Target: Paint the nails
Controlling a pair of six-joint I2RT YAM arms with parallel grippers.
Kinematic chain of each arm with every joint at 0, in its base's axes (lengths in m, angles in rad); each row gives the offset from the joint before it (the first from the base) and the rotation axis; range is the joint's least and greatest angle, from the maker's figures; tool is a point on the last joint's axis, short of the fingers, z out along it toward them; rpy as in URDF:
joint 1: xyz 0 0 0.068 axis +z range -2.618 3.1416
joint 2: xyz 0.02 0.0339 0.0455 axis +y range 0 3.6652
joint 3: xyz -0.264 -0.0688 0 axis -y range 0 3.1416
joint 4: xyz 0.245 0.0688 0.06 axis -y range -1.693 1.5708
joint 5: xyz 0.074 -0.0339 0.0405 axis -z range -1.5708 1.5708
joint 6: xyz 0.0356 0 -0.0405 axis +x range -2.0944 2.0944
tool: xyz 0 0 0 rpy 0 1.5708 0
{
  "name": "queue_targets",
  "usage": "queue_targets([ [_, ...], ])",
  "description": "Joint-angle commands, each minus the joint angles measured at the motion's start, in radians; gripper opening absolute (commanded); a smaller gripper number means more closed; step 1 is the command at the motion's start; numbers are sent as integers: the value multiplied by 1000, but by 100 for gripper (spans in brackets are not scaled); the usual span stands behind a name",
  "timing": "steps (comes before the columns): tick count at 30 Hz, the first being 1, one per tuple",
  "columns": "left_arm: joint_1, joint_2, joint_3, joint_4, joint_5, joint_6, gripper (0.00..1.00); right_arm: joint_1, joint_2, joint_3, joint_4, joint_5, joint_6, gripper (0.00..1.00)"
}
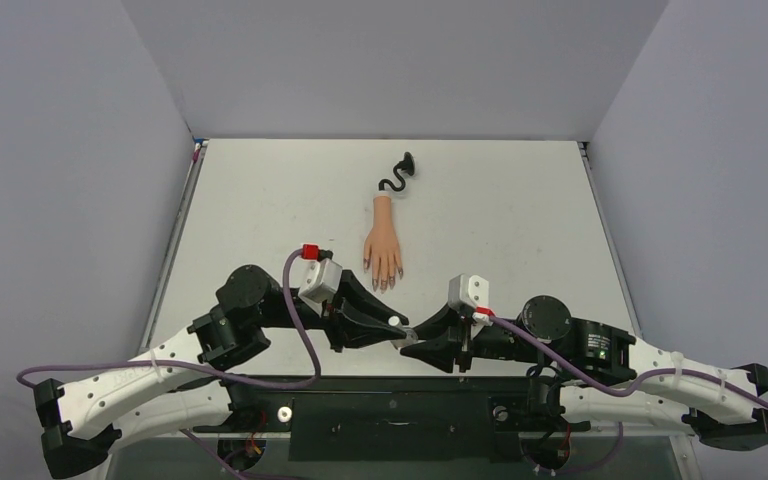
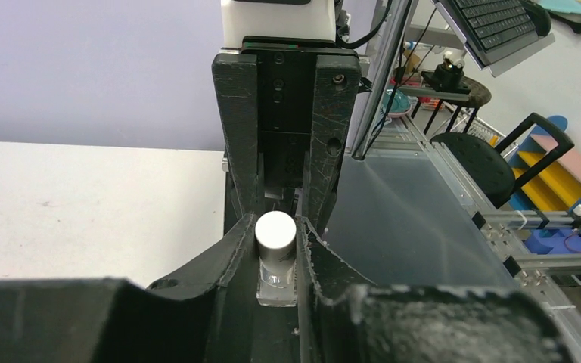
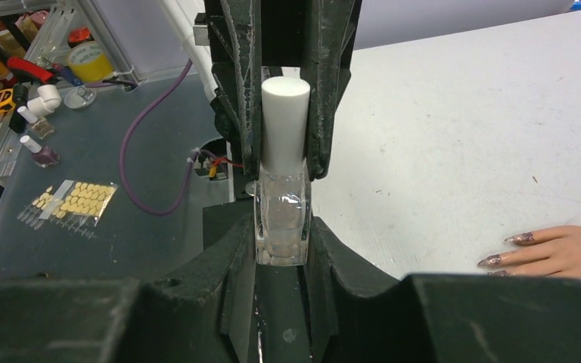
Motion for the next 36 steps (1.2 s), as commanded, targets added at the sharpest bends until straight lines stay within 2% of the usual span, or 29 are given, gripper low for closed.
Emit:
queue_targets([
  [1,-3,-3,22,47,6,-5,8,2,-3,15,62,10,-4,0],
  [3,-3,-2,18,54,-12,-13,0,2,-4,18,59,21,-7,0],
  [7,-4,7,26,29,-84,-20,0,2,-12,11,71,128,-4,0],
  [10,-4,23,33,15,-160,-41,0,3,-14,0,87,284,2,0],
  [16,-6,55,38,-32,-475,-101,0,3,50,22,103,533,18,0],
  [20,-7,68,40,-53,-598,-126,0,3,123,65,87,650,24,0],
  [29,-8,92,66,-90,-668,-141,1,4,175,81,102,691,29,0],
  [32,-7,81,59,-88,-668,-139,9,4,169,79,98,670,34,0],
  [36,-5,61,55,-86,-659,-123,34,4,155,81,88,618,35,0],
])
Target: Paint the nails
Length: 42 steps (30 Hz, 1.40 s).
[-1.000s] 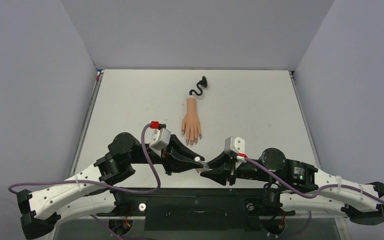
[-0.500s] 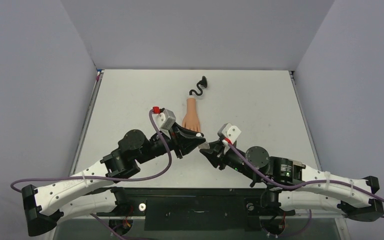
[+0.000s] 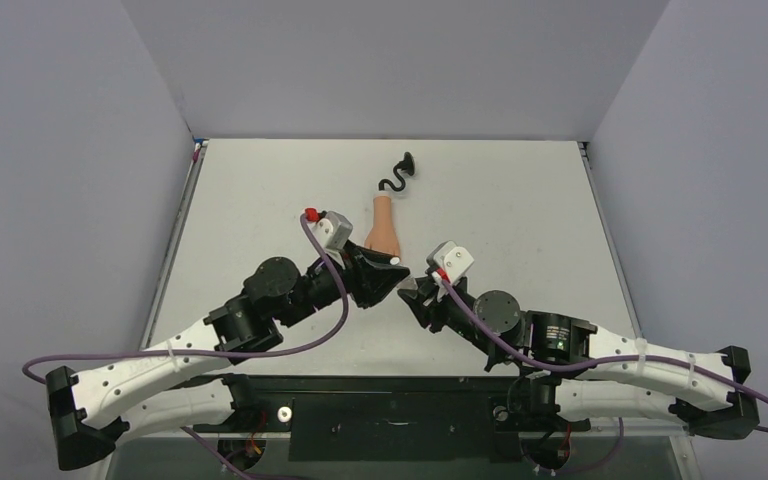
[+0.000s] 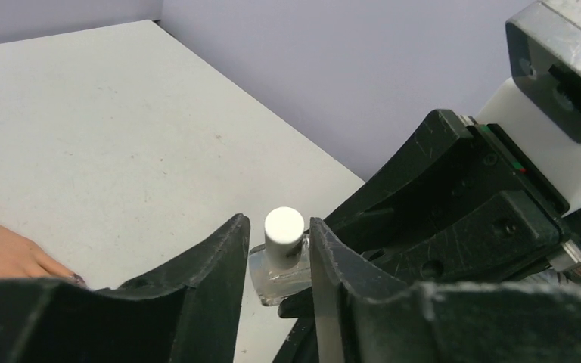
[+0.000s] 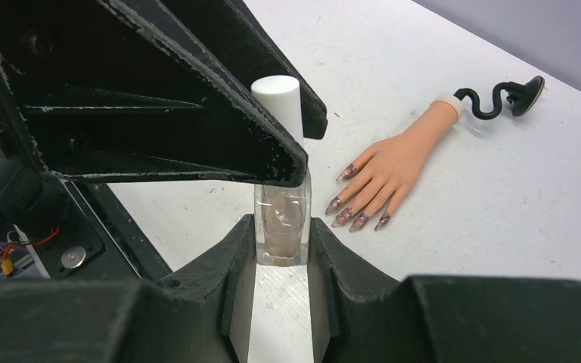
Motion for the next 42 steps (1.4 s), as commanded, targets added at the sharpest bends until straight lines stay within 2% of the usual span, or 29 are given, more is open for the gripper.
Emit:
queue_targets([
  [1,-3,-38,36,-4,-15,9,38,2,-33,51,60,-33,12,0],
  [2,-3,-41,36,-2,-14,18,48,1,-36,51,57,-55,11,0],
  [6,-2,-63,61,-29,-4,52,66,2,-40,52,54,-99,11,0],
  [10,0,-89,114,-147,-14,97,73,2,-53,42,53,-98,18,0],
  [14,5,-147,137,-230,10,136,73,1,-82,33,43,-121,21,0],
  [16,12,-183,148,-246,118,180,73,-1,-104,30,34,-159,18,0],
  [18,15,-200,159,-255,308,226,73,-4,-126,27,24,-234,8,0],
  [23,15,-220,160,-254,474,273,73,-6,-164,18,40,-541,-11,0],
  [26,15,-217,133,-200,585,263,73,-7,-159,26,40,-611,-9,0],
  [31,15,-192,92,-92,657,248,65,-6,-146,46,33,-687,-8,0],
  [36,15,-139,99,-61,706,242,60,-5,-138,49,42,-704,-7,0],
  [40,15,-115,100,-42,720,237,44,-5,-136,42,55,-702,-9,0],
  [42,14,-114,93,-35,723,234,40,-4,-136,40,59,-699,-11,0],
])
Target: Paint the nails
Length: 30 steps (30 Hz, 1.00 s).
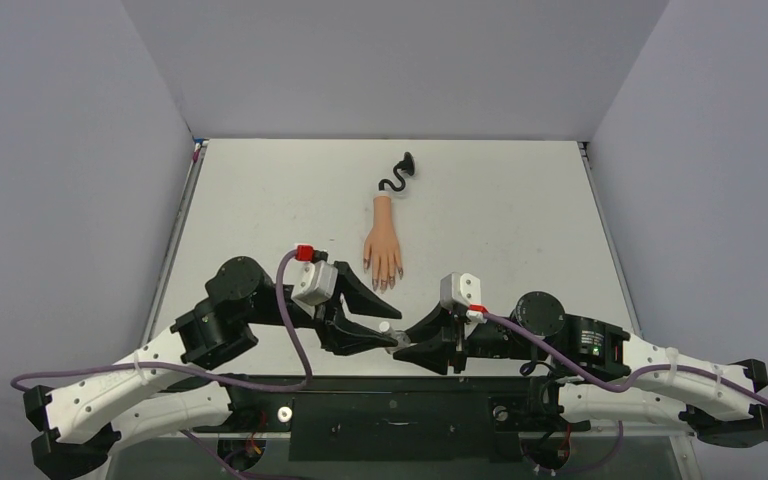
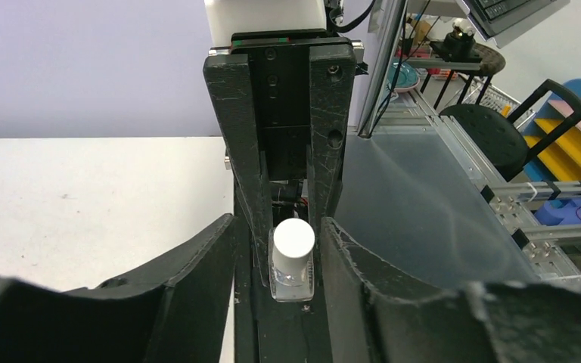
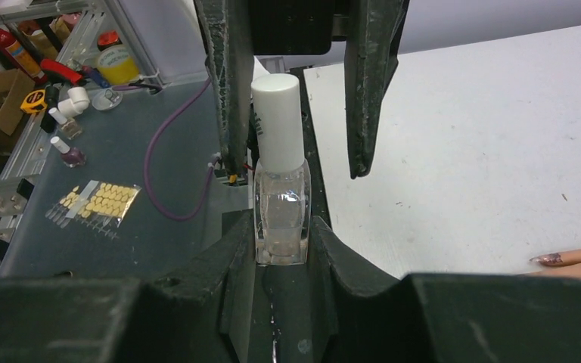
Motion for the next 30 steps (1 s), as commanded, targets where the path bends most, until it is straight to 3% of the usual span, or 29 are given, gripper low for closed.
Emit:
queue_targets([
  [1,3,-4,-2,89,45,-4,40,-3,0,34,61,-20,-8,0],
  [3,3,-9,-14,103,43,-8,37,-2,-1,35,60,-15,-10,0],
  [5,2,-9,-22,114,43,-11,26,-2,-6,37,55,-6,-14,0],
  [6,3,-9,-23,118,41,-11,12,-2,-10,37,54,8,-15,0],
  [8,3,-9,-28,119,29,-10,0,-3,-19,34,55,40,-17,0],
  [13,2,1,-22,96,-53,-10,0,-3,-50,16,77,142,-18,0],
  [19,2,44,5,60,-294,-106,0,-3,-26,25,47,497,-28,0],
  [30,3,134,30,88,-627,-284,0,-3,102,63,37,688,-38,0],
])
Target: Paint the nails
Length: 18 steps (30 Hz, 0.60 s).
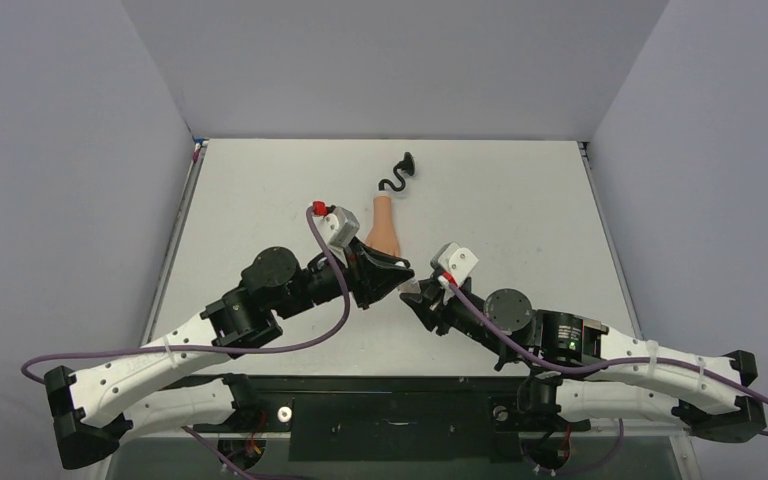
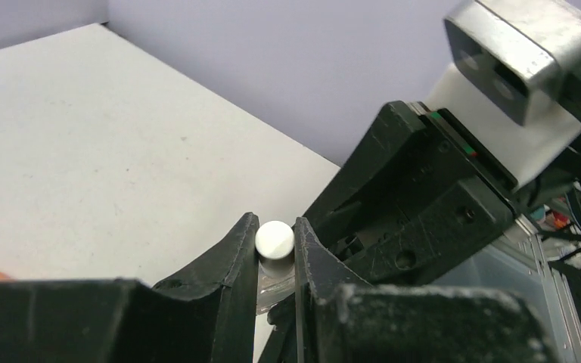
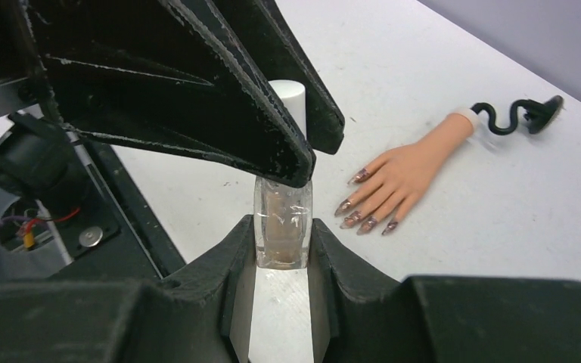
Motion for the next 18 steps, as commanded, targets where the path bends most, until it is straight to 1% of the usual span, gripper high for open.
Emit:
queue_targets([
  [1,-4,3,31,16,-152,-106,0,-4,23,49,81,151,-6,0],
  [7,-4,-4,11,31,-183,-121,0,-3,16,54,74,172,-2,0],
  [9,-4,-3,9,37,-175,-116,5,-3,7,51,73,160,-2,0],
  [10,-4,-1,9,39,-167,-110,9,-4,2,49,73,156,-2,0],
  [11,-4,-1,8,44,-161,-105,11,-3,-2,48,74,145,-1,0],
  [12,-4,1,9,48,-145,-93,15,-4,-6,46,74,136,0,0],
  [17,-4,0,7,57,-47,-40,27,-5,-11,43,74,94,3,0],
  [18,-5,-2,3,66,-34,-26,31,-5,-11,44,71,84,5,0],
])
